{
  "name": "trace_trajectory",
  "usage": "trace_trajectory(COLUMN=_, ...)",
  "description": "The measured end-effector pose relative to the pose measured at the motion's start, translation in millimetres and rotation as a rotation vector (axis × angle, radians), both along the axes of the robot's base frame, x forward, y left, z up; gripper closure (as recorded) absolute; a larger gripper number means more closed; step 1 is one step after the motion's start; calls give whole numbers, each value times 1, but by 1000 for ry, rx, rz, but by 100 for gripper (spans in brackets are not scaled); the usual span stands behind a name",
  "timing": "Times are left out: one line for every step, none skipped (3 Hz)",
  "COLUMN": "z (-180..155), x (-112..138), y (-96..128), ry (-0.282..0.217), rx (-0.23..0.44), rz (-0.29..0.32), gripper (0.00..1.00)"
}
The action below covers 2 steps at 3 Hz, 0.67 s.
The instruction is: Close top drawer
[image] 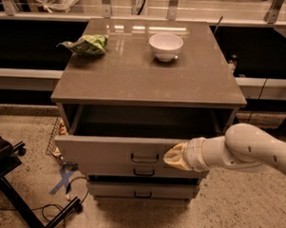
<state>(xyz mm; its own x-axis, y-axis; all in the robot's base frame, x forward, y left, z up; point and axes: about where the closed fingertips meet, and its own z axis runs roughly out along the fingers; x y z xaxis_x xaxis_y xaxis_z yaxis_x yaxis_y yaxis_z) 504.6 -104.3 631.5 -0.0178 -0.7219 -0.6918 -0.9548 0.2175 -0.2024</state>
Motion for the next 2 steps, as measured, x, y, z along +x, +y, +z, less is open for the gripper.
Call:
trace_trajectory(z=0, x=0, y=0, ry=0, rx=0, rz=0, gripper=100)
trace_trajectory(z=11, x=38, y=-4, ry=-36, rx=-14, rz=-7, gripper=100)
